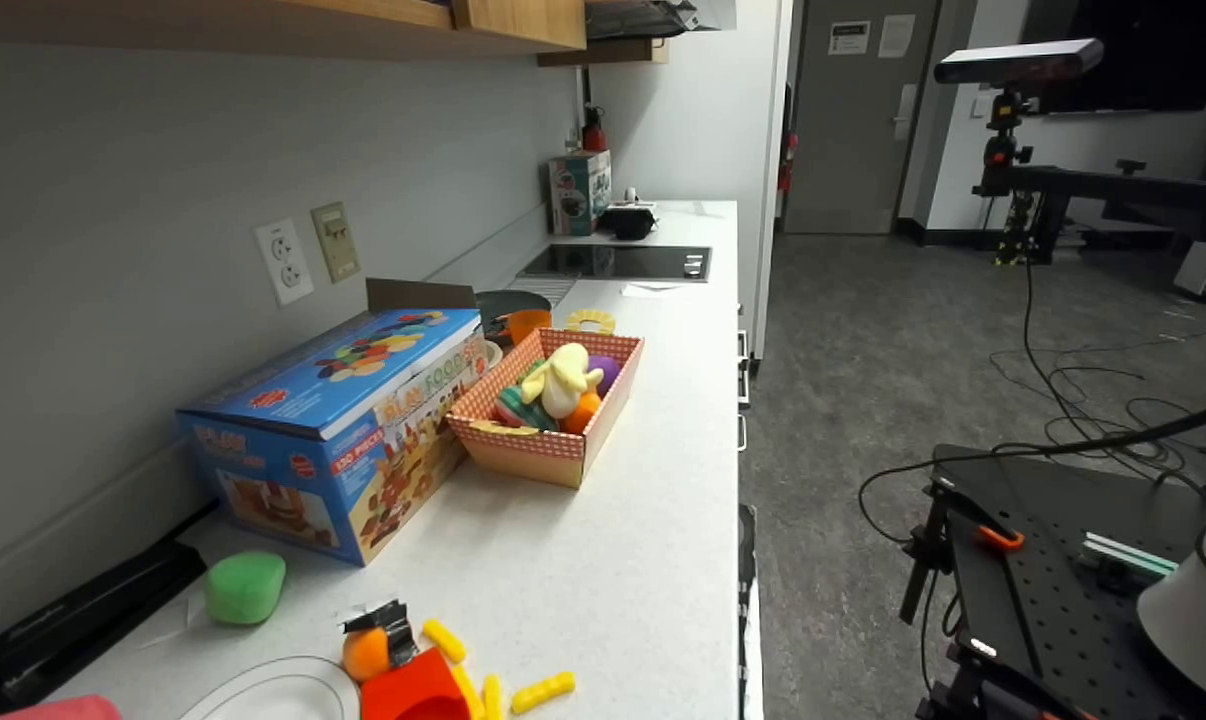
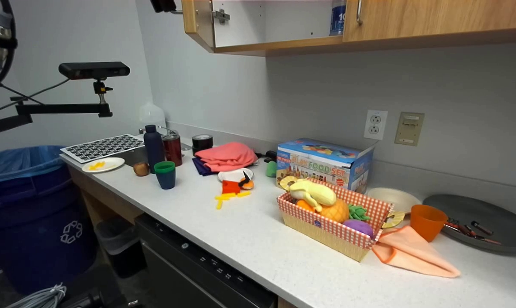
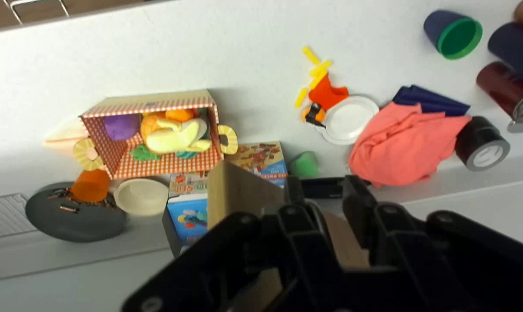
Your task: Open the left side of the drawer.
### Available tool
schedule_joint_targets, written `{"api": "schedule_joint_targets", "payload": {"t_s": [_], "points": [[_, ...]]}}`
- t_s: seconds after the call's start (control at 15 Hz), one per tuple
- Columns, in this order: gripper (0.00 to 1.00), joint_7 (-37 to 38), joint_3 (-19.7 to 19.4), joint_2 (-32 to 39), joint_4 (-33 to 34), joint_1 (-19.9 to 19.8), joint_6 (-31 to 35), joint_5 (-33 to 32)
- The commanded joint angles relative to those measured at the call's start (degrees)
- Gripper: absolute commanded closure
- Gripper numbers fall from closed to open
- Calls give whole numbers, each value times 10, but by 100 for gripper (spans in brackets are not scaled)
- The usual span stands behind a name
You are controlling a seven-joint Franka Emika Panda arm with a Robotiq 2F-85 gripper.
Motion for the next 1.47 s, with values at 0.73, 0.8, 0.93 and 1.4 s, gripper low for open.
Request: {"api": "schedule_joint_targets", "payload": {"t_s": [0.73, 0.8, 0.93, 1.4], "points": [[0, 17, 57, 15, 11, 2, -188, -122], [0, 25, 60, 15, 11, 2, -186, -132], [0, 41, 64, 18, 15, 3, -196, -142], [0, 56, 62, 16, 7, 14, -189, -153]]}}
